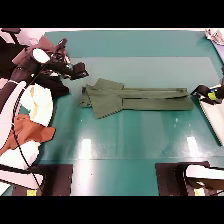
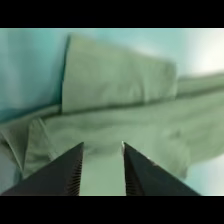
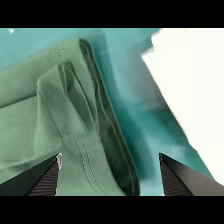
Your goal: Fold the shirts.
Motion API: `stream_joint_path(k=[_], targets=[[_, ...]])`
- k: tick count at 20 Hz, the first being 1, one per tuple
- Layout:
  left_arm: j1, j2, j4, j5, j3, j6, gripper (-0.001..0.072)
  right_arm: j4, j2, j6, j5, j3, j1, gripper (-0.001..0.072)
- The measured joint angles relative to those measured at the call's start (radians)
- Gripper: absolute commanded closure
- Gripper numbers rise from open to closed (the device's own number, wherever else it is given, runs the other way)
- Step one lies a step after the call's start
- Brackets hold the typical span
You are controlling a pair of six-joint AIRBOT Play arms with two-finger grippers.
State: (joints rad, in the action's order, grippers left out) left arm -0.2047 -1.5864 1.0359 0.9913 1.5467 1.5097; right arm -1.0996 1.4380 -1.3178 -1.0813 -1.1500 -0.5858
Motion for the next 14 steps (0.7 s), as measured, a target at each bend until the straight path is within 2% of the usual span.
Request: stream_joint_path(k=[3,7,11,14], targets=[[-0.092,-0.014,0.103,0.033,0.032,0.000,0.0417,0.151,0.085,0.097,-0.138,-0.063,-0.095,0.0006],[-0.182,-0.074,0.200,0.060,0.071,0.000,0.0417,0.261,0.166,0.173,-0.227,-0.127,-0.120,0.0006],[-0.230,-0.128,0.234,0.071,0.091,0.000,0.0417,0.287,0.243,0.222,-0.264,-0.175,-0.080,0.0006],[-0.252,-0.155,0.248,0.067,0.097,-0.002,0.0417,0.227,0.289,0.238,-0.269,-0.201,-0.038,0.0006]])
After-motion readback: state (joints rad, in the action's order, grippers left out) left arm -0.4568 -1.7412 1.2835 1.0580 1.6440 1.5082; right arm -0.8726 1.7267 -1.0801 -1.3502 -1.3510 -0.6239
